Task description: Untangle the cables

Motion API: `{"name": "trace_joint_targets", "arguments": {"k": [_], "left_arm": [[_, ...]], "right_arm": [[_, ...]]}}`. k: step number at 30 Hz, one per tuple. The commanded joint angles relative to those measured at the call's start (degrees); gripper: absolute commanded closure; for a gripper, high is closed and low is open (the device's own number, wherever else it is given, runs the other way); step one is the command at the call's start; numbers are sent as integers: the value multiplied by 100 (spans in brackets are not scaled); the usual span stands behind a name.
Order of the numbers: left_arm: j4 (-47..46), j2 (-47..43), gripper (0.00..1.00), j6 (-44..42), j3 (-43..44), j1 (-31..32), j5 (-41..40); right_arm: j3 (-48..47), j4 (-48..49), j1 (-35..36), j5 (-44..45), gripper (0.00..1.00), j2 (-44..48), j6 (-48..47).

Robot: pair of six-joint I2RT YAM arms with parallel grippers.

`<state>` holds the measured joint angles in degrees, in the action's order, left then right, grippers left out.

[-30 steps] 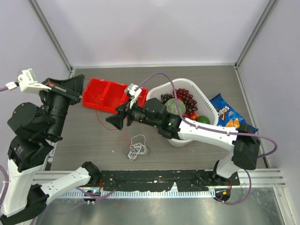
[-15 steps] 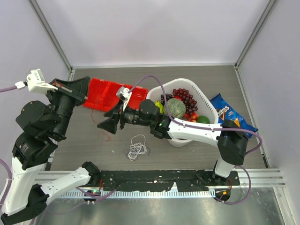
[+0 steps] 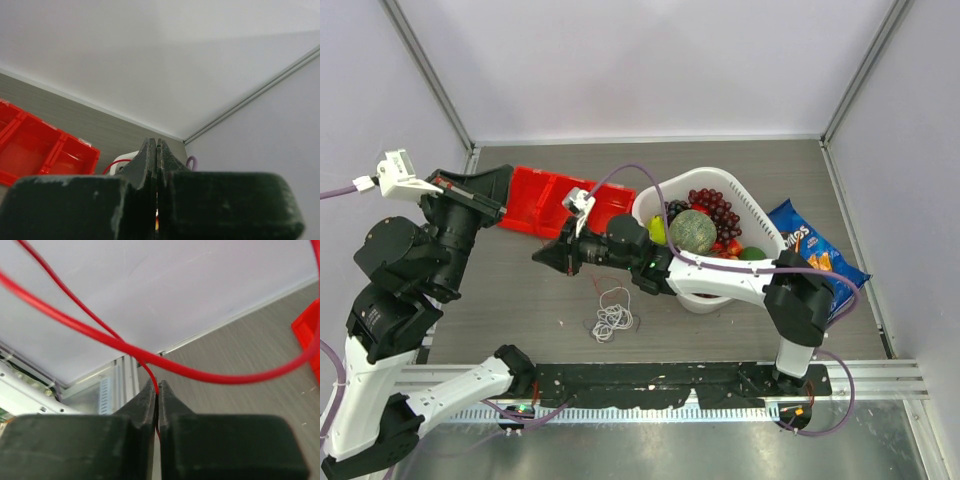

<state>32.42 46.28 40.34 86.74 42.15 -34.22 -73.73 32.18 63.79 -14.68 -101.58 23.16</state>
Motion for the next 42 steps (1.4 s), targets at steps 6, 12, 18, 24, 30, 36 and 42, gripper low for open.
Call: {"name": "trace_joint_targets", "arguments": {"k": [6, 12, 18, 24, 30, 36, 42], "left_arm": [[149, -49, 100, -719, -376, 4, -953], [466, -181, 100, -756, -1597, -5, -1167], [63, -418, 100, -132, -2897, -5, 860], [-332, -918, 100, 53, -3812, -5, 2401], [-886, -1946, 26, -105, -4516, -5, 2876], [-519, -2747, 0, 140, -4543, 4, 2045], [-1252, -3133, 0, -138, -4753, -14, 2382]], "right_arm": [[710, 52, 90, -211, 99, 858, 549], [1212, -476, 99, -88, 99, 2193, 628], [1046, -1214, 90, 166, 99, 2879, 479], [958, -1750, -15, 720, 99, 3363, 549], [510, -2469, -16, 729, 99, 3443, 541], [473, -3657, -16, 616, 99, 3750, -109], [834, -3685, -16, 923, 99, 4190, -22]]}}
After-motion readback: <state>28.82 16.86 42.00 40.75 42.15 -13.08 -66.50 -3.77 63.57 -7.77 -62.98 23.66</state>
